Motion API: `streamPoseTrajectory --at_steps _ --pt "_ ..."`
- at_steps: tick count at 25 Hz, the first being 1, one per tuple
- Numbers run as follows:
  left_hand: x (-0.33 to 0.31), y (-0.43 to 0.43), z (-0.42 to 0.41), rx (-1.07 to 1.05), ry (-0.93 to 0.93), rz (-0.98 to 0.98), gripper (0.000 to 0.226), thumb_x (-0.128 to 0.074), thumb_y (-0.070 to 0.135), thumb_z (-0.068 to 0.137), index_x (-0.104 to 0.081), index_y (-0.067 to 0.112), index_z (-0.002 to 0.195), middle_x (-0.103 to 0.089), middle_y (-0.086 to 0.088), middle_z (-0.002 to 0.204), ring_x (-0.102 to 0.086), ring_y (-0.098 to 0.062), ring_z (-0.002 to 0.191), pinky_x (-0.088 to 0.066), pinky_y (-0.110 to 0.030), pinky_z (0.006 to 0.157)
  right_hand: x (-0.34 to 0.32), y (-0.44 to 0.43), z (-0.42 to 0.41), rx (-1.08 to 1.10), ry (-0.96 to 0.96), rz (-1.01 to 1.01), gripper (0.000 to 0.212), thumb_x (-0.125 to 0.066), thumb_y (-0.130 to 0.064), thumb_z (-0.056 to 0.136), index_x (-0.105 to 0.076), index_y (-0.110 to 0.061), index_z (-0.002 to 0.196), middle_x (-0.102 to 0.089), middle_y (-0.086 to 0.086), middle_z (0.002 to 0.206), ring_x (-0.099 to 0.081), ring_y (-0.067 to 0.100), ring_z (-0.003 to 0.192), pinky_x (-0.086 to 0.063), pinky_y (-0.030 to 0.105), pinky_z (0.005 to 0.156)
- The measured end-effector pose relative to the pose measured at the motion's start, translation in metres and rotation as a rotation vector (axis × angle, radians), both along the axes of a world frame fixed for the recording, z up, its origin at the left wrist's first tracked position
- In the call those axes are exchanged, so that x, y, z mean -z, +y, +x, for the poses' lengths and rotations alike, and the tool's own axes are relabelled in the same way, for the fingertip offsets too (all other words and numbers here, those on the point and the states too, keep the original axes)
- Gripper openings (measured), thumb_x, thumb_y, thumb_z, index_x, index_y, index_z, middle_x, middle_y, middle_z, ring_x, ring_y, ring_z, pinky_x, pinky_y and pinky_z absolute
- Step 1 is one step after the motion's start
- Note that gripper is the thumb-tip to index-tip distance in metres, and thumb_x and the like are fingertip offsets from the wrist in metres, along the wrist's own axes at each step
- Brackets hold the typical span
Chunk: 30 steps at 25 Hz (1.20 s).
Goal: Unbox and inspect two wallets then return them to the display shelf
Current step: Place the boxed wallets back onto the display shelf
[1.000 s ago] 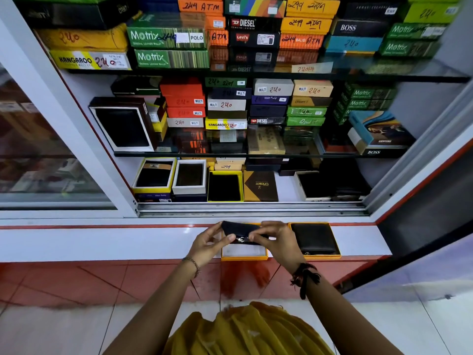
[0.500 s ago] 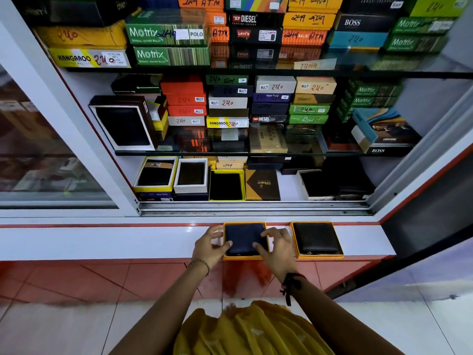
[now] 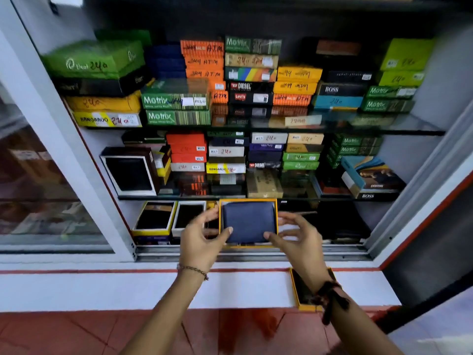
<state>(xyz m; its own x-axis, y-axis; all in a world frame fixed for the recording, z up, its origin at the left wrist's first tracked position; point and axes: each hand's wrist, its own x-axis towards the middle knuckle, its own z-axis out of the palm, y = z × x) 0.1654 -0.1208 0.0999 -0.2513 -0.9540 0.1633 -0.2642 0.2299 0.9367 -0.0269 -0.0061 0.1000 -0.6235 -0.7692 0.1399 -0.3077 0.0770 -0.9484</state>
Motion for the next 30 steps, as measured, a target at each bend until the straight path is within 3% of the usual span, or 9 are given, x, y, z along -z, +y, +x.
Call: streamPoseTrajectory --at_steps 2,4,6,8,11,18,23,27,30 --pt "-0.032 -0.024 -0.013 -0.015 0.01 -0.139 0.056 -0.082 0.019 0.074 -0.062 0.026 0.126 -0.065 0.016 0.114 -0.065 0.005 0.088 -0.05 -0.003 0.064 -0.032 -0.03 -0.009 0.009 0.048 -0.075 0.047 -0.091 -0.018 0.071 -0.067 -0.035 0.107 -0.07 -0.009 0.097 -0.069 0.009 0.075 -0.056 0.011 0.064" --pt "-0.054 -0.05 -0.029 -0.049 -0.018 -0.215 0.06 -0.078 0.012 0.077 -0.056 0.024 0.131 -0.061 0.009 0.124 -0.061 0.005 0.091 -0.05 -0.005 0.071 -0.052 -0.066 -0.016 0.017 0.094 -0.095 0.05 -0.089 -0.013 0.073 -0.065 -0.025 0.115 -0.068 -0.009 0.1 -0.068 0.006 0.078 -0.058 0.012 0.069" --pt "-0.063 -0.073 -0.045 -0.092 -0.085 -0.233 0.061 -0.074 0.004 0.079 -0.052 0.019 0.134 -0.056 -0.002 0.133 -0.062 -0.013 0.102 -0.056 -0.025 0.088 -0.057 -0.101 -0.019 0.028 0.107 -0.061 0.05 -0.085 -0.007 0.077 -0.061 -0.02 0.119 -0.064 -0.006 0.103 -0.067 0.011 0.084 -0.062 0.025 0.079" --pt "-0.062 -0.091 -0.059 -0.128 -0.143 -0.191 0.059 -0.07 -0.002 0.08 -0.05 0.015 0.133 -0.051 -0.009 0.138 -0.06 -0.027 0.115 -0.052 -0.043 0.101 -0.054 -0.13 -0.021 0.046 0.128 0.019 0.049 -0.081 -0.004 0.08 -0.057 -0.02 0.12 -0.061 -0.005 0.107 -0.067 0.017 0.091 -0.061 0.04 0.089" --pt "-0.051 -0.109 -0.073 -0.16 -0.213 -0.162 0.058 -0.068 -0.002 0.081 -0.049 0.012 0.133 -0.049 -0.013 0.137 -0.059 -0.034 0.117 -0.05 -0.046 0.102 -0.042 -0.161 -0.026 0.07 0.16 0.091 0.05 -0.079 -0.004 0.081 -0.055 -0.019 0.123 -0.062 0.002 0.116 -0.067 0.022 0.099 -0.059 0.047 0.093" --pt "-0.047 -0.12 -0.08 -0.229 -0.213 -0.176 0.064 -0.071 0.001 0.08 -0.043 0.012 0.136 -0.048 -0.015 0.135 -0.057 -0.035 0.118 -0.049 -0.045 0.102 -0.04 -0.182 -0.042 0.045 0.155 0.104 0.053 -0.081 -0.006 0.081 -0.056 -0.016 0.127 -0.064 0.008 0.119 -0.07 0.026 0.1 -0.059 0.042 0.093" --pt "-0.039 -0.081 -0.079 -0.207 -0.158 -0.314 0.06 -0.072 0.013 0.081 -0.047 0.012 0.135 -0.048 -0.014 0.133 -0.053 -0.031 0.121 -0.044 -0.041 0.106 -0.037 -0.124 -0.06 0.064 0.086 0.001 0.042 -0.081 -0.005 0.081 -0.063 -0.011 0.118 -0.063 0.008 0.105 -0.065 0.02 0.075 -0.052 0.019 0.067" --pt "-0.011 -0.018 -0.099 -0.047 -0.064 -0.356 0.047 -0.073 0.02 0.081 -0.056 0.016 0.124 -0.059 -0.006 0.115 -0.058 -0.018 0.093 -0.051 -0.024 0.083 -0.009 -0.044 -0.088 0.059 -0.023 -0.009 0.027 -0.084 -0.008 0.08 -0.069 -0.009 0.102 -0.065 0.008 0.083 -0.064 0.015 0.064 -0.06 0.02 0.06" --pt "0.041 0.044 -0.126 0.046 -0.039 -0.056 0.037 -0.076 0.026 0.081 -0.059 0.015 0.113 -0.069 0.0 0.094 -0.062 -0.013 0.071 -0.051 -0.025 0.067 0.04 0.024 -0.112 0.156 -0.012 0.137 0.023 -0.085 -0.015 0.08 -0.073 -0.005 0.097 -0.07 0.012 0.077 -0.068 0.02 0.062 -0.061 0.025 0.052"
